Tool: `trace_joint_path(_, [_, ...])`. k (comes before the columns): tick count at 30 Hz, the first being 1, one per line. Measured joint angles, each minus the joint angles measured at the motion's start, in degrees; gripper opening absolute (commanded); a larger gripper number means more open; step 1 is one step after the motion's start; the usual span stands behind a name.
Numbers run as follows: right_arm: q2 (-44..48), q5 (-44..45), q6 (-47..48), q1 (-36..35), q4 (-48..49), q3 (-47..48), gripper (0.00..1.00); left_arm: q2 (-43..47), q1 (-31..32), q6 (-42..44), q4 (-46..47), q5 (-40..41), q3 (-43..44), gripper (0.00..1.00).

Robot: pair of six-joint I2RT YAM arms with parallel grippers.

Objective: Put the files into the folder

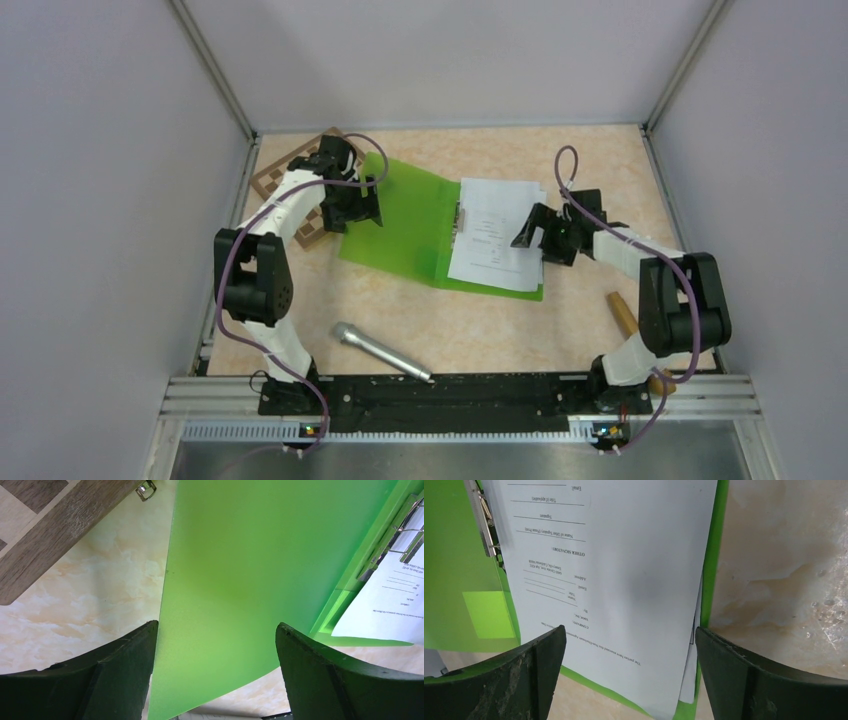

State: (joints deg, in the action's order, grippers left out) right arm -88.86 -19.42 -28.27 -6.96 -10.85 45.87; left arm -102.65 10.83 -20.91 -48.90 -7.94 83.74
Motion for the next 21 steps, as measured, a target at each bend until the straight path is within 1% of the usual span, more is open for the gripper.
trace_joint_path(12, [-0.22,-1.66,-0.31,-0.17,1.46,-0.46,0.98,0.00,0.00,0.00,0.00,0.00,0.00,0.90])
trace_joint_path(19, [3.08,-1.33,0.90,-1.20,-2.62,-1.90,0.99,0.00,0.00,0.00,0.02,-0.02,-0.02,0.90])
trace_joint_path(21, [4.26,-0.02,1.60,-1.18,-3.93,-1.88,0.99,0.00,0.00,0.00,0.04,-0.04,-0.07,0.90])
